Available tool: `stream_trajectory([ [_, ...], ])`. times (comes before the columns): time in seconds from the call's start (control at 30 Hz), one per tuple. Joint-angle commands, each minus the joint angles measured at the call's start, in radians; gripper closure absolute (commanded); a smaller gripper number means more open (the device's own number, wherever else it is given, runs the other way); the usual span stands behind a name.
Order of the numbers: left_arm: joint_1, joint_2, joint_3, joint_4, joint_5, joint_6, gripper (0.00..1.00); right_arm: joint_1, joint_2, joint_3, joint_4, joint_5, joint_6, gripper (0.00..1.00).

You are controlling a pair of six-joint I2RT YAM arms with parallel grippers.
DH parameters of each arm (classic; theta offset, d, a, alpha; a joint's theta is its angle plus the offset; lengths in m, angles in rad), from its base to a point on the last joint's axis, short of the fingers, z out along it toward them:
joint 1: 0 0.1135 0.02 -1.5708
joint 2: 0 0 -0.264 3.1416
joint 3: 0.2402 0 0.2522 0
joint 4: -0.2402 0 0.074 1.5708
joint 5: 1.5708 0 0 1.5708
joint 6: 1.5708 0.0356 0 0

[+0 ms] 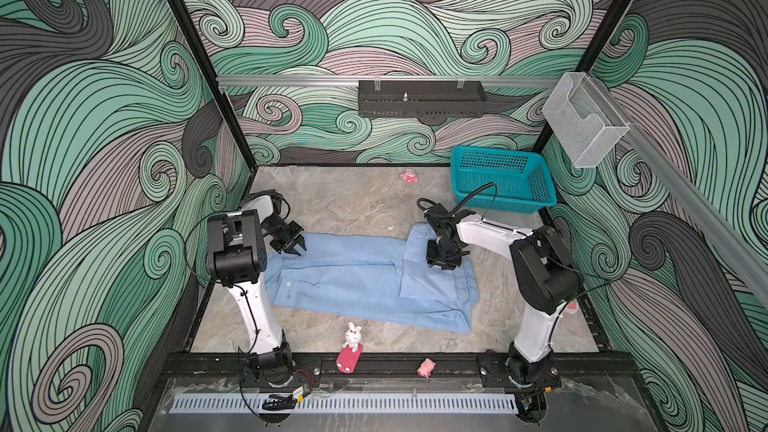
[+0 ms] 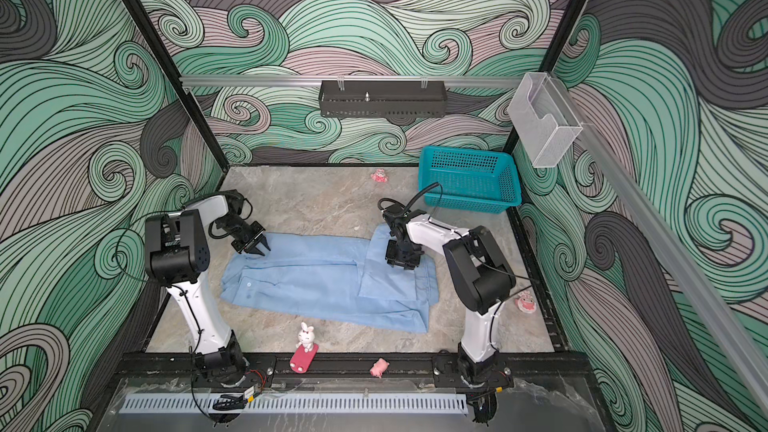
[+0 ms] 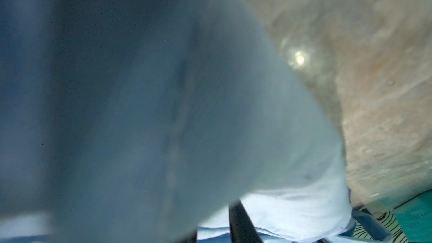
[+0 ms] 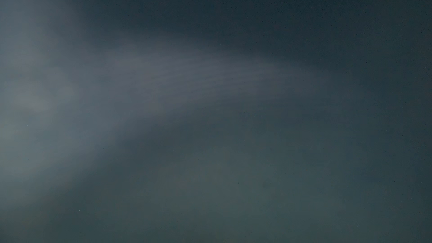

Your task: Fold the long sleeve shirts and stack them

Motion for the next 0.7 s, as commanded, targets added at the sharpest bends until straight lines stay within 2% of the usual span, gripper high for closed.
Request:
stream_trajectory([
  [0.0, 0.004, 0.123, 0.085, 0.06, -0.067, -0.039, 0.74, -0.032, 0.074, 0.076, 0.061, 0.077, -0.045, 0.58],
  [0.2, 0.003, 0.27, 0.353, -0.007, -0.027, -0.045, 0.74, -0.088, 0.157, 0.251, 0.061, 0.115, -0.088, 0.57],
  [0.3, -0.001, 0.313, 0.471, -0.074, 0.003, -0.037, 0.74, -0.105, 0.161, 0.337, 0.032, 0.064, -0.145, 0.54],
  [0.4, 0.0, 0.262, 0.485, -0.097, 0.015, -0.012, 0.69, -0.104, 0.08, 0.343, 0.034, 0.047, -0.19, 0.49],
  [0.5, 0.003, 0.166, 0.464, -0.104, 0.026, 0.011, 0.59, -0.108, -0.001, 0.318, 0.068, 0.111, -0.197, 0.41],
  [0.57, 0.001, 0.102, 0.449, -0.106, 0.035, 0.019, 0.56, -0.116, 0.002, 0.328, 0.089, 0.158, -0.203, 0.35],
  [0.67, 0.001, 0.037, 0.432, -0.108, 0.053, 0.029, 0.54, -0.142, 0.085, 0.419, 0.041, 0.15, -0.201, 0.31],
])
